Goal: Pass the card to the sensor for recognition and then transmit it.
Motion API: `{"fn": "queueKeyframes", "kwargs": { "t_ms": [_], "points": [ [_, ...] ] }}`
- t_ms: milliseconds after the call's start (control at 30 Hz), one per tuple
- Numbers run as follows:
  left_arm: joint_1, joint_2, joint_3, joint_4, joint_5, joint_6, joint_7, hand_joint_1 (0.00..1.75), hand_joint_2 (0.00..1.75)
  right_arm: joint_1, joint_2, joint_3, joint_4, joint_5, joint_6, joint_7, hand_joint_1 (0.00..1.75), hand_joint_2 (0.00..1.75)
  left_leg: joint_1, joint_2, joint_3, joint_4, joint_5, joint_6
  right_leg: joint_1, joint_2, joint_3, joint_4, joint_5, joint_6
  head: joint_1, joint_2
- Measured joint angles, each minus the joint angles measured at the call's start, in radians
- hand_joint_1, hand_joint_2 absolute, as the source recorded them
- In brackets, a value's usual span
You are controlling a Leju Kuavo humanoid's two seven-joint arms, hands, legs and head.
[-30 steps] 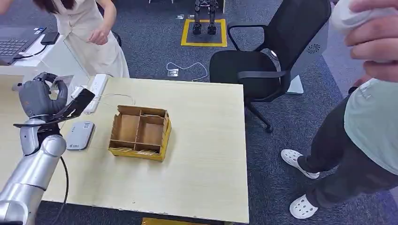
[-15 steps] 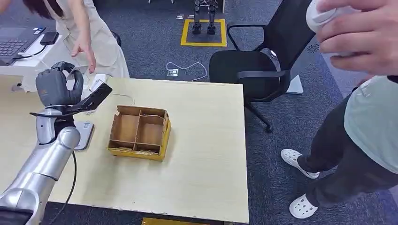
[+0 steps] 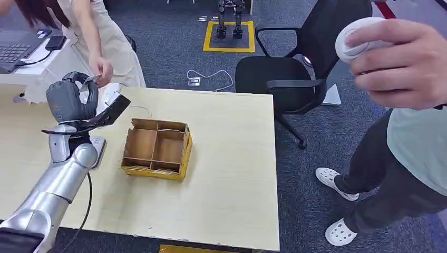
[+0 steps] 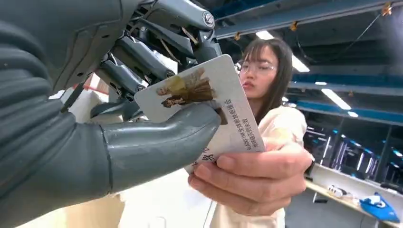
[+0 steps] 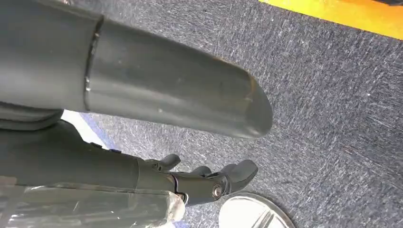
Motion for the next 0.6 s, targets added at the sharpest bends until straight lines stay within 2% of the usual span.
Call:
{"fn": "queueKeyframes", "kwargs": {
  "t_ms": [67, 167, 200, 333, 467, 600],
  "points": [
    [0.000, -0.004, 0.000, 0.008, -0.029, -0.002, 0.034, 1.75, 1.75, -0.002, 0.001, 0.002, 0.001, -0.005, -0.001, 0.000, 0.00, 0.00, 0.000, 0.000, 0.000, 0.000, 0.000, 0.000, 0.000, 0.000, 0.000, 0.000, 0.000, 0.000, 0.000, 0.000],
    [0.000, -0.005, 0.000, 0.021, -0.053, -0.015, 0.048, 1.75, 1.75, -0.005, 0.002, 0.009, 0.003, -0.014, -0.001, -0.002, 0.00, 0.00, 0.000, 0.000, 0.000, 0.000, 0.000, 0.000, 0.000, 0.000, 0.000, 0.000, 0.000, 0.000, 0.000, 0.000],
    [0.000, -0.003, 0.000, 0.025, -0.055, -0.016, 0.046, 0.00, 1.75, -0.006, 0.003, 0.012, 0.004, -0.017, -0.001, -0.002, 0.00, 0.00, 0.000, 0.000, 0.000, 0.000, 0.000, 0.000, 0.000, 0.000, 0.000, 0.000, 0.000, 0.000, 0.000, 0.000],
    [0.005, 0.003, 0.000, 0.037, -0.034, -0.014, 0.012, 0.00, 1.75, -0.008, 0.004, 0.024, 0.009, -0.022, -0.001, -0.009, 0.00, 0.00, 0.000, 0.000, -0.001, 0.000, 0.000, 0.000, 0.000, 0.000, 0.000, 0.000, 0.000, 0.000, 0.000, 0.000],
    [0.011, 0.006, 0.000, 0.045, -0.017, -0.016, 0.007, 0.00, 1.75, -0.011, 0.005, 0.028, 0.011, -0.030, -0.002, -0.011, 0.00, 0.00, 0.000, 0.000, -0.001, 0.000, -0.001, 0.000, 0.000, 0.000, 0.000, 0.000, 0.000, 0.000, 0.000, 0.000],
    [0.015, 0.003, 0.000, 0.045, 0.064, -0.089, -0.009, 0.00, 1.75, -0.013, 0.005, 0.034, 0.014, -0.030, -0.003, -0.011, 0.00, 0.00, 0.000, 0.000, -0.001, 0.000, -0.001, 0.000, 0.000, 0.000, 0.000, 0.000, 0.000, 0.000, 0.000, 0.000]
  ]
}}
